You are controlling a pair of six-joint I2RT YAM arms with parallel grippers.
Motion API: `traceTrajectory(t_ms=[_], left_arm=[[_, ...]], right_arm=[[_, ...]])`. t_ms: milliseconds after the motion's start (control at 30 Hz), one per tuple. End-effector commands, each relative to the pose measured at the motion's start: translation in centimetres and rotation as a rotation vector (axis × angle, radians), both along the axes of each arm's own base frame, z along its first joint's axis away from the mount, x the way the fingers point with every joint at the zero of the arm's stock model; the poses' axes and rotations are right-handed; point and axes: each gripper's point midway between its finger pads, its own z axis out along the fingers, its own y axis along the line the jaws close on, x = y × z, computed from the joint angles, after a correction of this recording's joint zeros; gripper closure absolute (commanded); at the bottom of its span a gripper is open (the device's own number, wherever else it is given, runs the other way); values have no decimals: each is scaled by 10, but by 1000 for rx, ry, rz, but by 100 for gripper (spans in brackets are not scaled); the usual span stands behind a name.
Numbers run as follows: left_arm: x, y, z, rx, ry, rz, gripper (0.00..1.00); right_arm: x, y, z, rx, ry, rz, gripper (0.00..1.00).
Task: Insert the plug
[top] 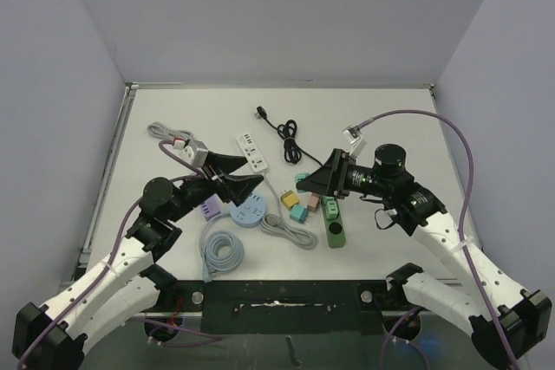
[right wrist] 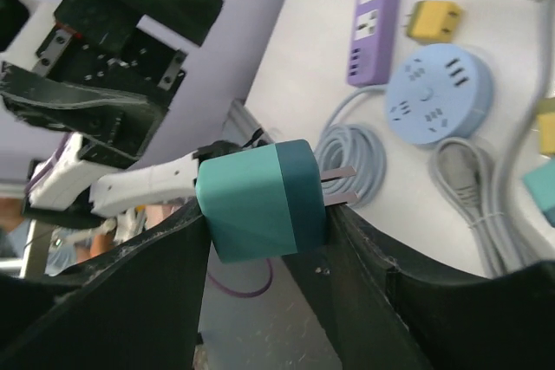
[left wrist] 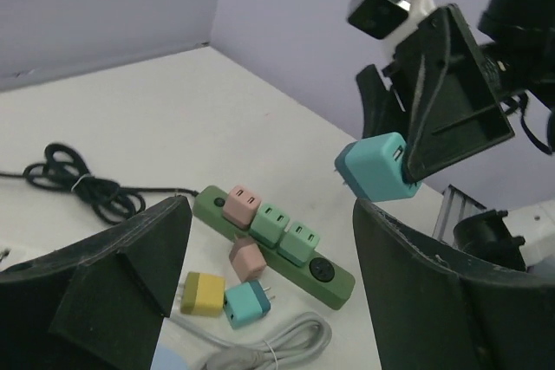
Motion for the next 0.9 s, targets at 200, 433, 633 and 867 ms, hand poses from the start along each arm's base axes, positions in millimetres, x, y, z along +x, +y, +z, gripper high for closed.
traceTrajectory(t_ms=[200, 433, 633, 867], left_arm=[[-52, -58, 52, 77, -719, -326, 26], [-48, -78, 59, 137, -838, -397, 28], [-45, -81, 64, 122, -880, -381, 42], [-40, -75, 58, 120, -859, -320, 73]], right_arm=[[-24, 33, 81, 273, -139, 268, 55], [-27, 44, 88, 278, -91, 310, 54], [-24, 49, 81, 264, -45, 300, 54], [-16, 48, 67, 200, -29, 253, 36]])
